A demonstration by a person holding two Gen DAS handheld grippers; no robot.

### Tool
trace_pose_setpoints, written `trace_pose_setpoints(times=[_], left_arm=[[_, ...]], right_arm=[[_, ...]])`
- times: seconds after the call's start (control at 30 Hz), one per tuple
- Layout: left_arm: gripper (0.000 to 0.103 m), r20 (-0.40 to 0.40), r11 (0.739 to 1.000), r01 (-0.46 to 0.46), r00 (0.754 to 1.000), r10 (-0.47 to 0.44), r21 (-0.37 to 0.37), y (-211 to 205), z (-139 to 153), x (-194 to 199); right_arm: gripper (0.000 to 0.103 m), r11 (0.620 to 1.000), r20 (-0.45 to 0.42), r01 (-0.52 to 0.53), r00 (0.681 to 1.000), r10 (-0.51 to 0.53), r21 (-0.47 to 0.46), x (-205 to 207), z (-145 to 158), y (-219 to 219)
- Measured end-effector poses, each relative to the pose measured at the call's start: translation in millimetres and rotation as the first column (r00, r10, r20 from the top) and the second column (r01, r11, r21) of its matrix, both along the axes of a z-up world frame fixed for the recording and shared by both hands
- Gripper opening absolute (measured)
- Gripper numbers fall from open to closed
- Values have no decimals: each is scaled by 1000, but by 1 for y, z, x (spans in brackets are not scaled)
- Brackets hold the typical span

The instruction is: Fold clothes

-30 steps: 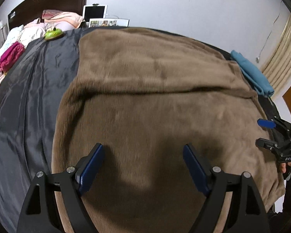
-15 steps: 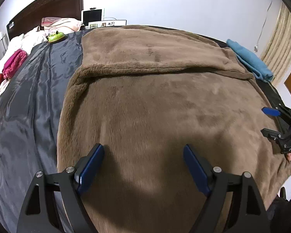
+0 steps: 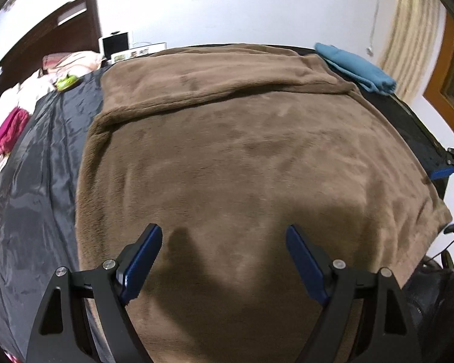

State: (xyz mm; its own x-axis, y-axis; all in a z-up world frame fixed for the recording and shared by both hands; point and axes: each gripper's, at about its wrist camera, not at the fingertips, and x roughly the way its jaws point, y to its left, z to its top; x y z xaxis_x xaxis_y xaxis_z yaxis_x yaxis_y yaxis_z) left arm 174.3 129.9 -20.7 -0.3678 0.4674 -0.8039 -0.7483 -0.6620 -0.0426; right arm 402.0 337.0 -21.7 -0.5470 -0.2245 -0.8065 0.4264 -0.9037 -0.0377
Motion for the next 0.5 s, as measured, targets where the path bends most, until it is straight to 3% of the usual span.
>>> trace_pose_setpoints(times=[0.3,0.37,0.47,0.5], left_arm=[[87,-26,998,62,998,-63,-16,18,1,17],[87,-35,997,67,997,-68,-25,18,1,20],[87,-44,998,63,997,-64,-31,16,2,23],[87,-45,998,61,997,-63,-31,16,2,23]], right_arm=[[82,992,49,70,996,-76,110,36,-8,8],[57,988,53,96,993,-103,119,38,-12,12],[37,987,53,118,991,-124,111,38,-15,16],[35,986,44,121,991,-127,113,38,-14,15]])
